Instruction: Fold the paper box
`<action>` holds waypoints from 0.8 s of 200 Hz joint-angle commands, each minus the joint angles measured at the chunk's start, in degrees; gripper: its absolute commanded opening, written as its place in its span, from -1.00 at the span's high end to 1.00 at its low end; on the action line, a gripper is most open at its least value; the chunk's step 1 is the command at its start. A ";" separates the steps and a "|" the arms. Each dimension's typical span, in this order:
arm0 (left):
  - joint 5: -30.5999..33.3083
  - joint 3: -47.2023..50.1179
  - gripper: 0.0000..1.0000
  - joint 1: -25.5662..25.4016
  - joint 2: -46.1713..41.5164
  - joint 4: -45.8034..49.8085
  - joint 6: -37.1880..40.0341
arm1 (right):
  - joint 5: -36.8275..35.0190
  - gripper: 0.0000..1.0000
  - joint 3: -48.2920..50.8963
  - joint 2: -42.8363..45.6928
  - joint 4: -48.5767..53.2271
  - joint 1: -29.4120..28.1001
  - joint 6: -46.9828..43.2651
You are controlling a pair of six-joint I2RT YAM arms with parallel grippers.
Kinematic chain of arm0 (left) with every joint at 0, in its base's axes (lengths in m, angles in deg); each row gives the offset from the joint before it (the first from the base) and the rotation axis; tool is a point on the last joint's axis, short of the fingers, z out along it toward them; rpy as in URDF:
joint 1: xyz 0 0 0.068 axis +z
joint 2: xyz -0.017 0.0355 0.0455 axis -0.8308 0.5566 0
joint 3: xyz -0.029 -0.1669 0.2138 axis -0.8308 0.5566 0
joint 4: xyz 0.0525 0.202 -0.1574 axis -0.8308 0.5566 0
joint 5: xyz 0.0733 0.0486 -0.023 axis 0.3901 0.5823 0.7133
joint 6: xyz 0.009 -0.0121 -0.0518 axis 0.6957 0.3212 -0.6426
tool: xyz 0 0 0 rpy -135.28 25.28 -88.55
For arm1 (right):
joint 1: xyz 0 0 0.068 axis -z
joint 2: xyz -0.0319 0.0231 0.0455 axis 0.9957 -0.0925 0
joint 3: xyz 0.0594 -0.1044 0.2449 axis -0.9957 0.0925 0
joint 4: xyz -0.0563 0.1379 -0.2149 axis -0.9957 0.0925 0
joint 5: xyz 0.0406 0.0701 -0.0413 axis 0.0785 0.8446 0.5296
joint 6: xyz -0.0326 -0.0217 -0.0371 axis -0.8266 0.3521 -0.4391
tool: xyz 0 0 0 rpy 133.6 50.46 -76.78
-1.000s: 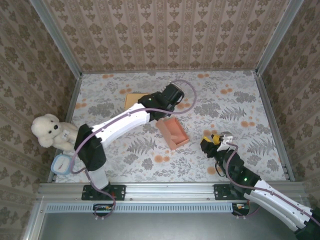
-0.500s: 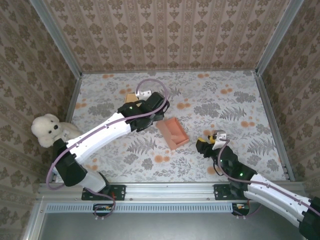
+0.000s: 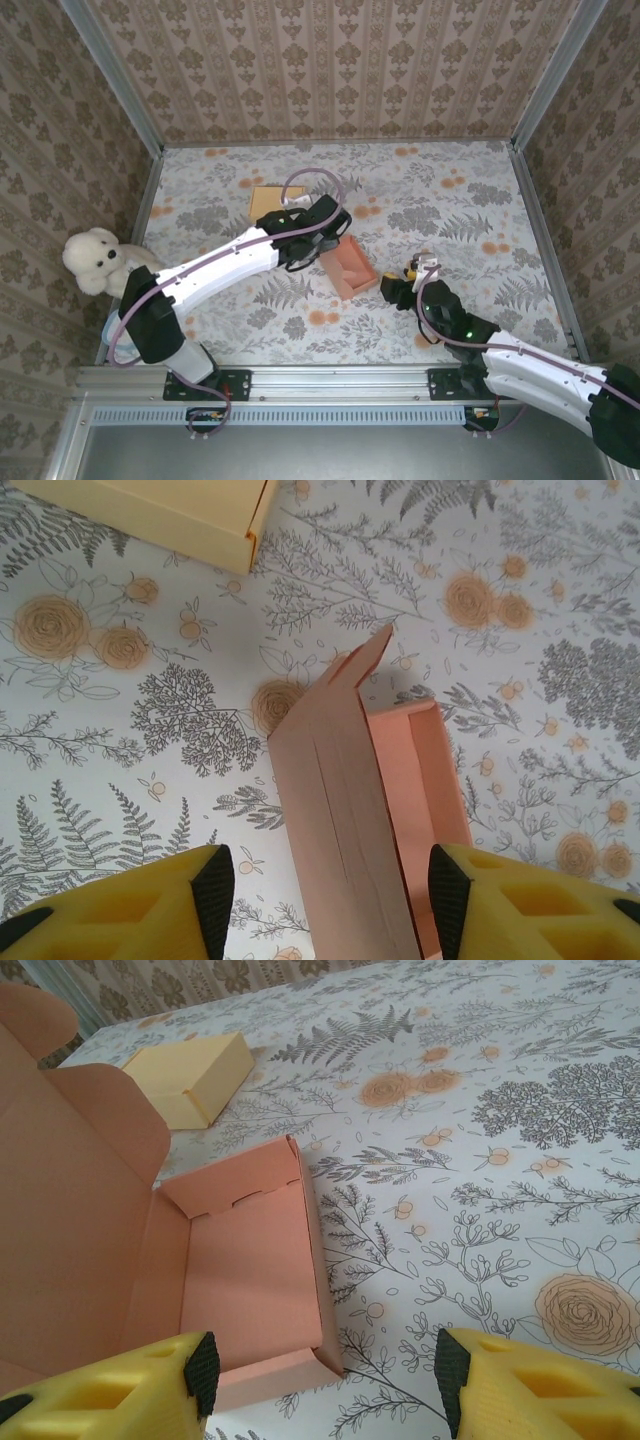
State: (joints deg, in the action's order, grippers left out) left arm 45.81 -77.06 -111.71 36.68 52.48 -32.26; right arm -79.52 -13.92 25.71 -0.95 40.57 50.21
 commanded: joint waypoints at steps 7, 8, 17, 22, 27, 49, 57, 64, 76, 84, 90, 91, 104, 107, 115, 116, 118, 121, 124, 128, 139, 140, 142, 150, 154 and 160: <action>-1.45 -0.32 -0.08 -0.46 1.71 1.57 0.02 | 0.26 -0.24 -2.21 0.37 -0.24 0.08 -0.37; -1.50 -0.28 -0.08 -0.46 1.69 1.60 0.10 | 0.28 -0.24 -2.20 0.42 -0.22 0.08 -0.38; -1.76 0.02 -0.03 -0.46 1.68 1.62 0.70 | 0.27 -0.24 -2.31 0.64 0.13 0.07 -0.48; -1.89 0.16 0.00 -0.46 1.66 1.63 1.13 | 0.24 -0.25 -2.28 0.77 0.25 0.08 -0.43; -2.05 0.25 0.03 -0.50 1.61 1.71 1.62 | 0.21 -0.25 -2.30 0.92 0.32 0.02 -0.57; -2.54 0.38 0.22 -0.46 1.22 1.76 5.25 | -0.06 -0.25 -2.37 1.30 1.09 0.03 -0.66; -2.67 0.20 0.30 -0.46 1.00 1.72 7.42 | -0.17 -0.25 -2.55 1.53 1.52 0.03 -0.72; -2.72 -0.06 0.41 -0.46 0.84 1.64 10.01 | -0.22 -0.25 -2.61 1.79 1.92 0.07 -0.74; -2.47 -0.84 0.61 -0.46 0.59 2.29 13.73 | -0.12 -0.25 -2.77 2.47 2.72 0.01 -0.75; -2.24 -1.30 0.73 -0.38 0.38 2.97 15.95 | 0.07 -0.25 -2.88 3.09 3.40 0.01 -0.68; -2.22 -1.53 0.84 -0.22 0.23 3.25 17.53 | 0.06 -0.25 -3.00 3.46 3.80 0.03 -0.74; -2.23 -1.59 0.86 -0.21 0.16 3.32 17.87 | 0.09 -0.25 -2.99 3.55 3.91 0.02 -0.74; -2.23 -1.63 1.00 0.39 -0.36 4.12 20.61 | 0.17 -0.25 -3.32 4.72 5.16 0.02 -0.72; -2.28 -1.57 1.00 0.56 -0.54 4.17 21.10 | 0.17 -0.25 -3.41 5.02 5.49 0.03 -0.74; -2.70 -1.37 1.00 0.98 -1.04 4.22 23.15 | 0.16 -0.25 -3.75 5.74 6.34 0.08 -0.68; -2.73 -1.33 1.00 1.05 -1.13 4.20 23.40 | 0.10 -0.25 -3.76 5.87 6.45 0.04 -0.67; -2.78 -1.30 1.00 1.22 -1.29 4.19 23.92 | 0.12 -0.25 -3.86 6.06 6.69 0.03 -0.68; -2.90 -1.22 1.00 1.40 -1.55 4.14 24.71 | 0.08 -0.25 -3.98 6.35 7.07 0.03 -0.77; -3.00 -1.11 1.00 1.58 -1.77 4.05 25.52 | -0.01 -0.25 -4.15 6.63 7.43 0.05 -0.87; -3.30 -1.00 1.00 1.79 -2.15 3.86 26.95 | -0.11 -0.25 -4.44 7.05 7.96 0.05 -0.92; -4.75 -1.07 1.00 2.40 -3.21 3.03 32.03 | -0.37 -0.25 -5.20 8.08 9.44 0.11 -1.31; -4.86 -1.09 1.00 2.47 -3.27 2.95 32.50 | -0.43 -0.25 -5.28 8.14 9.63 0.10 -1.33; -4.99 -1.10 1.00 2.51 -3.51 2.84 33.51 | -0.59 -0.25 -5.58 8.30 9.93 0.15 -1.44; -5.90 -0.84 1.00 2.64 -4.73 1.64 38.25 | -1.12 -0.25 -6.54 8.88 11.20 0.17 -1.98; -6.63 -0.53 1.00 2.70 -5.42 0.67 40.86 | -1.32 -0.26 -7.10 9.06 11.79 0.18 -2.39; -7.58 0.12 1.00 2.68 -6.74 -0.80 45.48 | -1.83 -0.26 -8.00 9.33 12.92 0.22 -3.12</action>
State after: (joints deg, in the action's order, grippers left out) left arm 41.42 -77.15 -109.54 35.66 54.49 -4.42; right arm -79.58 -17.85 33.33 7.14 40.57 49.69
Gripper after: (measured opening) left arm 0.050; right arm 0.627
